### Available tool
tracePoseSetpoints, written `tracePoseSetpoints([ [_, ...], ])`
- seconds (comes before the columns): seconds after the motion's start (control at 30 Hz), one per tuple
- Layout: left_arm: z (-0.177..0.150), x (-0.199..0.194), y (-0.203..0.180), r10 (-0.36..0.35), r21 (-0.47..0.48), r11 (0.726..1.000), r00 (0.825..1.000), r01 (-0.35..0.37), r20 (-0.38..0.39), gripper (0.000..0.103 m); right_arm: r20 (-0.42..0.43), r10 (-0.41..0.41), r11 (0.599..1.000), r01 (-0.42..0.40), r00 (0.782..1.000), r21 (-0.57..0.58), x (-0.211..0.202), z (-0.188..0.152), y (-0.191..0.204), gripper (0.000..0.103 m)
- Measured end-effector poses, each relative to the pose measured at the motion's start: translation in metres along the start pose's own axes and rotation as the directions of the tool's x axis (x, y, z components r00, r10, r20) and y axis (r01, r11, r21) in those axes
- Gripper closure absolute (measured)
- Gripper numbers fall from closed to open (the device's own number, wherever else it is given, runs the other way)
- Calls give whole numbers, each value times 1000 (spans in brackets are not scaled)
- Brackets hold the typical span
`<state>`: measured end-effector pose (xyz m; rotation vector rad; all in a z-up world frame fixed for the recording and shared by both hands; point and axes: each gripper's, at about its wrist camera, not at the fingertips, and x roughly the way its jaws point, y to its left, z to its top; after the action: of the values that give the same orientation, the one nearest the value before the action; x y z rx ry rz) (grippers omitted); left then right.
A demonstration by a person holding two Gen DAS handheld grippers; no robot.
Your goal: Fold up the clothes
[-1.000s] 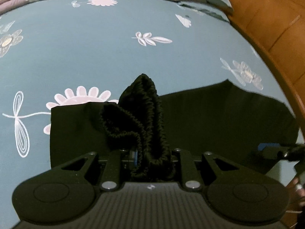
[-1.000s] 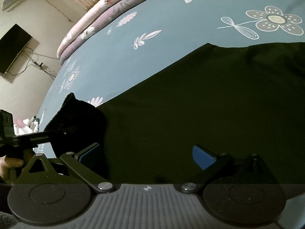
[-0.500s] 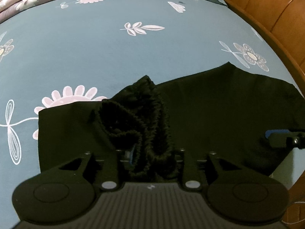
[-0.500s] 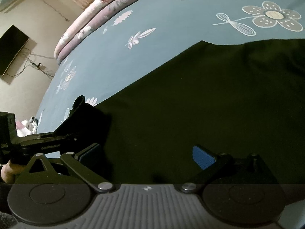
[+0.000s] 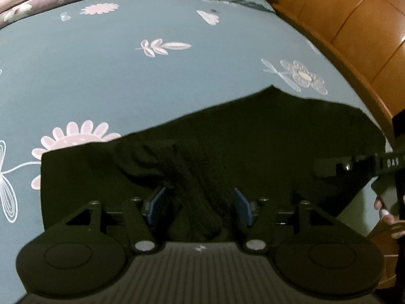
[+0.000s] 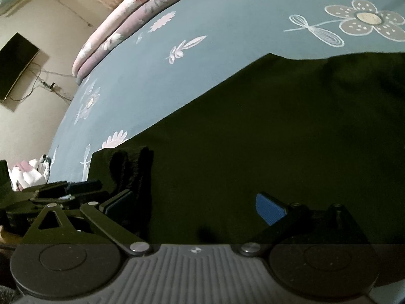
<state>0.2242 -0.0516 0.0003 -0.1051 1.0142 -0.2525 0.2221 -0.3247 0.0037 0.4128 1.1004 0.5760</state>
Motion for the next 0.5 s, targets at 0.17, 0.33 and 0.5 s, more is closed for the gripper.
tracePoseSetpoints([
  [0.17,12,14,17,-17,-55,998,999,19,47,44,7,-2,1000,2,1000,-8,-6,-3,1,0],
  [0.33,20,48,23,-85,-95,992,996,86,13,45,-5,-25,1000,25,1000,14,-6,-8,-3,0],
  [0.5,18,26,33,-73,-101,992,996,78,58,44,-7,-41,999,41,999,17,-11,-14,-2,0],
])
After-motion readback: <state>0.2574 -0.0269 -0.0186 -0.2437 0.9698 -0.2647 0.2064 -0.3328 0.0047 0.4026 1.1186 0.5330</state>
